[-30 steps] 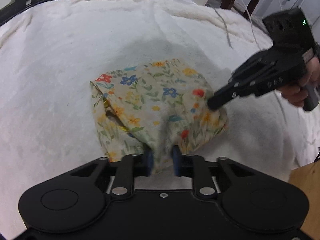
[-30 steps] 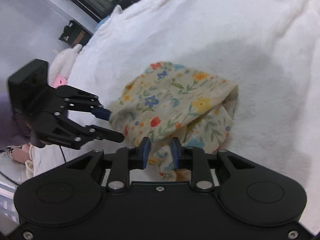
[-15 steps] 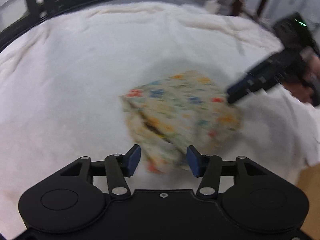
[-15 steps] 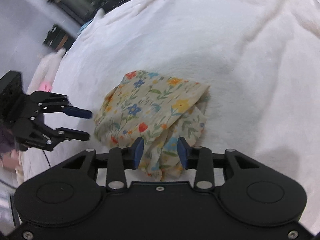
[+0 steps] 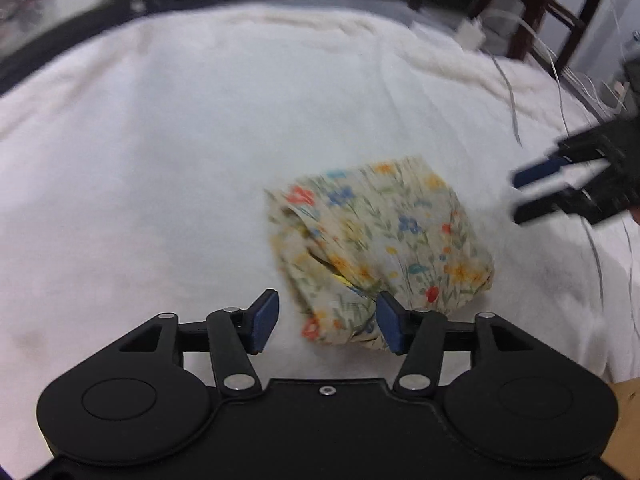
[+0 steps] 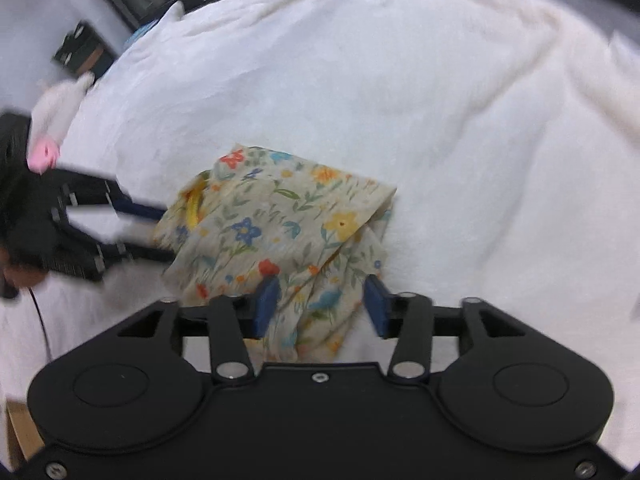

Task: Fold clothes

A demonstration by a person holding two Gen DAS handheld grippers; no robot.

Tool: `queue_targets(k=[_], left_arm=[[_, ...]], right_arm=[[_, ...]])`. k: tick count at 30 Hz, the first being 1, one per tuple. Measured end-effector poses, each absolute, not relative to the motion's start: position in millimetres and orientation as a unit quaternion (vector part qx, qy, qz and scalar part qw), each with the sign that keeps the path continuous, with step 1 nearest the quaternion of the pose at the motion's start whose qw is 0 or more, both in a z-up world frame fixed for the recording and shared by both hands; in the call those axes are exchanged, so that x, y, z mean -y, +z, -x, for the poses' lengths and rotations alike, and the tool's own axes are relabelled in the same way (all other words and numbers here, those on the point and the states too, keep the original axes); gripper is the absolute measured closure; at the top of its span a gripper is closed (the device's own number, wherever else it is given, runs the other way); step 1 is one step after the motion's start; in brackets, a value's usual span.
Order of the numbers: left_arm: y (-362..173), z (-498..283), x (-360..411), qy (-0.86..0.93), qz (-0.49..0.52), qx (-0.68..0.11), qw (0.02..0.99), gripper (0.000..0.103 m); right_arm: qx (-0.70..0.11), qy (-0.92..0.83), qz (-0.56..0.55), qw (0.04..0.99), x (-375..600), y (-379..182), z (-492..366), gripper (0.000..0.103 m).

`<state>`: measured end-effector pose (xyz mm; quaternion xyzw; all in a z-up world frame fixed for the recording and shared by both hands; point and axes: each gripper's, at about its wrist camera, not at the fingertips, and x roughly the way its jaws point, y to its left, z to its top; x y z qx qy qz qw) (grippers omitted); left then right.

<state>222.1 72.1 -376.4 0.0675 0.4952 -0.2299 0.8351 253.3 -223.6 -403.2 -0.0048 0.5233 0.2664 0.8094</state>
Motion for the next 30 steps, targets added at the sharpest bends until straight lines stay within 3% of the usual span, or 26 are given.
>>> queue_targets(k=[9,13,19,30], left_arm=[[-283.3,-129.2,-31.2,-0.113,-0.117,-0.495,0.853,0.039],[-274.7,-103.3,-15.7,-0.074,-0.102,-0.523,0.843,0.037],[-267.4,-90.1,-6.5,-0.072,-0.062,-0.559,0.823,0.037],[-271.1,-87.4,-4.2,-0.062,-0.077,-0.569,0.816,0.037]], right_arm=[[-0.538,0.279,0.027,0.795,227.2,-329.9,-178.3,0.039],[-0.543,0.278,0.027,0.792,214.8,-304.3,-149.0,0.033],[-0.549,0.261,0.039,0.793,191.6,-291.4,-105.7,0.033],[-0.544,0.188,0.022,0.817,180.0,-279.8,-101.3,0.033]])
